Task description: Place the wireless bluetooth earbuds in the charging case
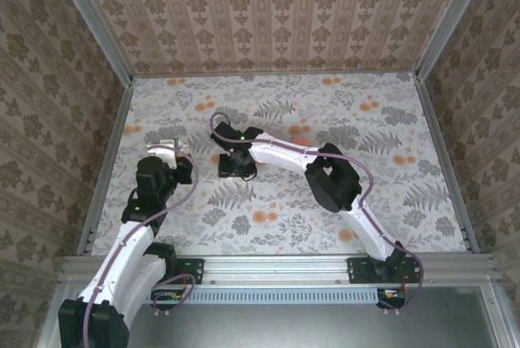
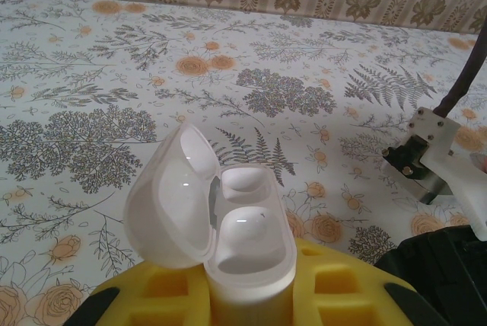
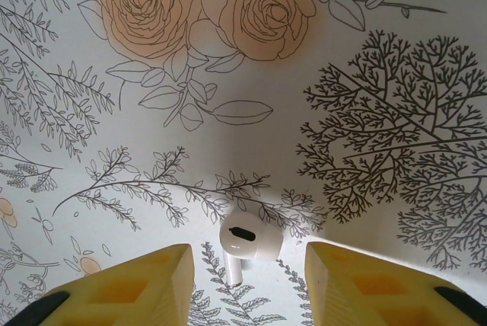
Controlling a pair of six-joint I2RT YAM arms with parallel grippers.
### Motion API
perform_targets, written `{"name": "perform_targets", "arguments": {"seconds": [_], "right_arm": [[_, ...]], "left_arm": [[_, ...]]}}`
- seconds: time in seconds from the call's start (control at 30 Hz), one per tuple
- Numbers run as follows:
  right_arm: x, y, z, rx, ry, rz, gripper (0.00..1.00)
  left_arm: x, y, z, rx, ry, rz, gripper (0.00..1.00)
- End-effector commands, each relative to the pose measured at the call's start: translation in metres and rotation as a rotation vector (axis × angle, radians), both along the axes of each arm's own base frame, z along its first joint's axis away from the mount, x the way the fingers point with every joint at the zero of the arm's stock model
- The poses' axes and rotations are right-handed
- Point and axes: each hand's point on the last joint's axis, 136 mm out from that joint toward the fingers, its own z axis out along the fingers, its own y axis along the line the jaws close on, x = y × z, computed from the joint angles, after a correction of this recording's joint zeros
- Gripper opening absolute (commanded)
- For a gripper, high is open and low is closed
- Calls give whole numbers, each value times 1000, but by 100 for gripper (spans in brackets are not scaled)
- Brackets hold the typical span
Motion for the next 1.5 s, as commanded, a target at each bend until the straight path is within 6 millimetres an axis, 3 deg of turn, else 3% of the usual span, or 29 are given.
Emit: {"name": "perform_targets", "arguments": {"seconds": [0.0,0.83,1.23,1.47], "right_arm": [[0,4,-8,-4,13,5,44],[4,10,-22,-4,17,14,32],[5,2,4,32,-59,-10,27],[9,-13,30,103,-165,-58,26]], "left_arm": [[-1,2,3,-16,-7,11,8],[0,4,3,-18,-2,15,7],[-1,2,0,-22,9,5,7],[1,-16,-4,-93,-2,-71,7]]}}
